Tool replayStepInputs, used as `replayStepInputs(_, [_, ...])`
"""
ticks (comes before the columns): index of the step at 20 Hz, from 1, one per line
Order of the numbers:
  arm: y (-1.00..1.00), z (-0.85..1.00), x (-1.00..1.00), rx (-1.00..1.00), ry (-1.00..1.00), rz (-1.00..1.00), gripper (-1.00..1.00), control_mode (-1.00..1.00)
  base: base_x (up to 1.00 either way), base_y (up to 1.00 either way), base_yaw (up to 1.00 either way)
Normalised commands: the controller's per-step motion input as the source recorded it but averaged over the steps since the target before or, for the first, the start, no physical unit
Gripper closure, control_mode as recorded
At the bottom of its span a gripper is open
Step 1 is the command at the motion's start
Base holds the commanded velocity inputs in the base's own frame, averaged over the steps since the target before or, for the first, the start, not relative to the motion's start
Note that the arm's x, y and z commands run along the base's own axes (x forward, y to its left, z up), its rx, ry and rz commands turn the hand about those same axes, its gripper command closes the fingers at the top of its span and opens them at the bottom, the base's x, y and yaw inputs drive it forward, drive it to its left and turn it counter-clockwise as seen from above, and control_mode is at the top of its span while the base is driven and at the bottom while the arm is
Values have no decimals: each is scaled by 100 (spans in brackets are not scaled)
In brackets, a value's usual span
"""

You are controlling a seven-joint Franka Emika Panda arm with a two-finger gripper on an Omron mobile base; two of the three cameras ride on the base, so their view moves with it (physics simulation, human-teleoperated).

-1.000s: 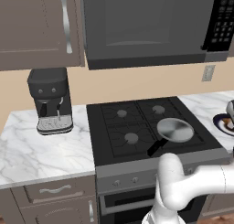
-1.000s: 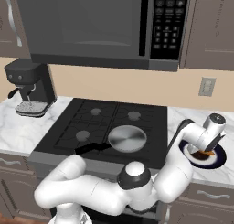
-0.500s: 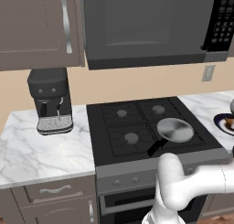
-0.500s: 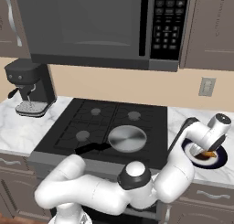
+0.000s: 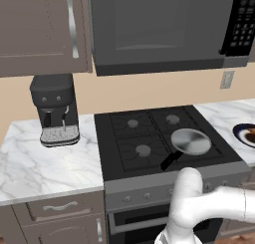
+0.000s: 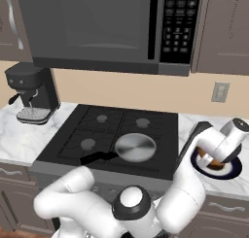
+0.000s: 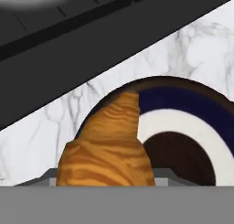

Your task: Pick the croissant and place it on the pan. Then turn on the stove to warm the croissant.

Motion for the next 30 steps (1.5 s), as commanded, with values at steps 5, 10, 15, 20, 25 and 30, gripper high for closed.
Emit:
replayStepInputs(5, [100, 34, -32, -7, -18, 22, 100, -100, 0, 0, 0])
replayStepInputs(10, [95, 33, -43, -9, -17, 13, 100, -100, 0, 0, 0])
replayStepInputs(15, [78, 59, -25, -8, -8, 4, 100, -100, 0, 0, 0])
replayStepInputs(20, [59, 72, -6, -7, 0, 2, 100, -100, 0, 0, 0])
replayStepInputs(25, [60, 42, -3, -10, 0, 3, 100, -100, 0, 0, 0])
replayStepInputs(30, [59, 0, 0, -11, 8, 5, 100, -100, 0, 0, 0])
